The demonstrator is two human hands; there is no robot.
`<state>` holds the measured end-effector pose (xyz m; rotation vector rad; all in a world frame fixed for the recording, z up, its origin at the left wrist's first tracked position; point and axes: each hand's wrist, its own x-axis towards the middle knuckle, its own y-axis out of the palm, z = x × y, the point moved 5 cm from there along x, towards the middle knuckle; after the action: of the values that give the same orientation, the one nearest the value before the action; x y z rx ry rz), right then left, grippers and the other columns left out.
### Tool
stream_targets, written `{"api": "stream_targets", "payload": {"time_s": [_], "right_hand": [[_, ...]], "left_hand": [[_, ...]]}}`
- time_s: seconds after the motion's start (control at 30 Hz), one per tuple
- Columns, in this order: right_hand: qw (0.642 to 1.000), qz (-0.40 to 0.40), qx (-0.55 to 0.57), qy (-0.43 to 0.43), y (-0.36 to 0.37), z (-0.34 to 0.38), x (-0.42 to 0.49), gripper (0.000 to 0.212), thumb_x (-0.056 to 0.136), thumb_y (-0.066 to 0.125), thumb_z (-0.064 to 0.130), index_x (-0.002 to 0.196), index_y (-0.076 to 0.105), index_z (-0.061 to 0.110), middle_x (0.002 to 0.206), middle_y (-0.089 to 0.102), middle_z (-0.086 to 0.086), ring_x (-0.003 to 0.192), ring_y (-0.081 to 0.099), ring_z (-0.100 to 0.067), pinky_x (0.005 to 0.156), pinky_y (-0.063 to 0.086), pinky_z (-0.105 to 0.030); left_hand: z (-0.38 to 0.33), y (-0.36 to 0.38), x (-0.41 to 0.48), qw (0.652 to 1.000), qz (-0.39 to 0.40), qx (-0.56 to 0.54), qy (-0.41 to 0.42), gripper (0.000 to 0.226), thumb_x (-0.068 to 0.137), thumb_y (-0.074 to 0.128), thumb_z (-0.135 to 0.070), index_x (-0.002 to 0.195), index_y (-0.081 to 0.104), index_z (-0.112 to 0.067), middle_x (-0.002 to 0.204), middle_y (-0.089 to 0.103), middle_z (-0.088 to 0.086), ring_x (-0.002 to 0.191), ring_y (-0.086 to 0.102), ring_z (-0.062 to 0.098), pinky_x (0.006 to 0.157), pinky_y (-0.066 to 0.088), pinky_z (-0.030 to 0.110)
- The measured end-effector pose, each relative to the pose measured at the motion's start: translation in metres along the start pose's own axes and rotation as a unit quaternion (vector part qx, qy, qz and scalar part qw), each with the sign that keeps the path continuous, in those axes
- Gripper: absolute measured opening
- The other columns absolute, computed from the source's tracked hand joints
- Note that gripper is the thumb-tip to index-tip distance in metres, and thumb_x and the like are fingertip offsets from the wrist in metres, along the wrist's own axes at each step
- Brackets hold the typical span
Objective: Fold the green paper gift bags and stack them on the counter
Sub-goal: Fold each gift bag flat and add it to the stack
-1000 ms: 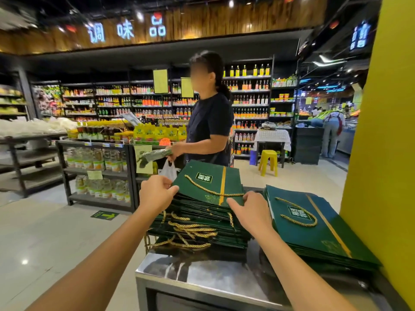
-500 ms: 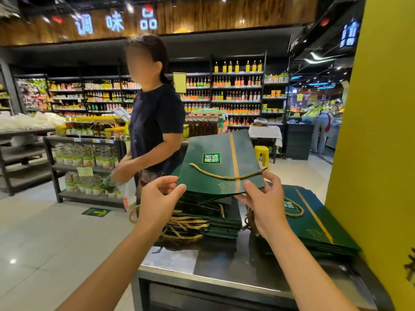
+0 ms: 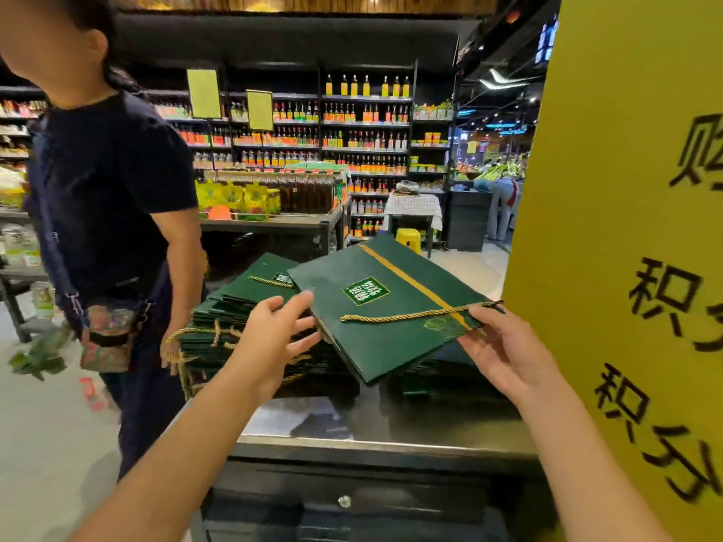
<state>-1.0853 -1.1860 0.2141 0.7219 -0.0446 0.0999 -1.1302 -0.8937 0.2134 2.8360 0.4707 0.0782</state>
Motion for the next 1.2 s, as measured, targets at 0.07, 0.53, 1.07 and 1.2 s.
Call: {"api": "stream_targets", "payload": {"time_s": [0.07, 0.53, 1.07, 1.2], "right_hand": [[1.000, 0.002, 0.022, 0.006, -0.012, 0.003, -0.005, 0.016, 0.096, 0.051, -0.006, 0.096, 0.063, 0.005, 0.083, 0.074, -0.013, 0.075, 0.074, -0.020, 0.074, 0.064, -0.032], [0.999, 0.001, -0.013, 0.036, -0.050, 0.003, -0.009, 0.034, 0.095, 0.055, 0.000, 0.125, 0.063, 0.013, 0.107, 0.070, -0.014, 0.092, 0.067, -0.023, 0.085, 0.060, -0.034], [0.876, -0.154, -0.414, -0.193, -0.053, 0.042, -0.007, 0.011, 0.094, 0.071, 0.016, 0.096, 0.074, 0.026, 0.125, 0.069, -0.003, 0.113, 0.064, -0.020, 0.090, 0.055, -0.032], [0.835, -0.129, -0.469, -0.258, -0.040, 0.055, -0.010, 0.014, 0.094, 0.070, 0.015, 0.099, 0.075, 0.027, 0.117, 0.072, 0.007, 0.109, 0.064, -0.006, 0.101, 0.049, -0.032]], "left_hand": [[0.003, 0.000, 0.003, 1.000, -0.008, -0.024, -0.015, 0.073, 0.094, 0.072, -0.031, 0.151, 0.035, -0.005, 0.139, 0.050, 0.010, 0.123, 0.058, 0.026, 0.096, 0.056, 0.041], [-0.023, -0.008, -0.017, 0.993, -0.003, -0.106, -0.043, 0.019, 0.100, 0.060, -0.040, 0.110, 0.058, -0.024, 0.106, 0.069, 0.010, 0.092, 0.068, 0.023, 0.070, 0.059, 0.034], [0.011, -0.011, -0.021, 0.994, 0.091, -0.026, -0.046, 0.027, 0.099, 0.050, 0.008, 0.124, 0.057, 0.001, 0.110, 0.074, 0.018, 0.091, 0.076, 0.027, 0.068, 0.063, 0.035], [0.021, 0.004, -0.024, 0.994, 0.085, -0.063, -0.035, 0.029, 0.099, 0.051, 0.008, 0.128, 0.052, 0.003, 0.117, 0.070, 0.022, 0.097, 0.075, 0.033, 0.072, 0.064, 0.038]]}}
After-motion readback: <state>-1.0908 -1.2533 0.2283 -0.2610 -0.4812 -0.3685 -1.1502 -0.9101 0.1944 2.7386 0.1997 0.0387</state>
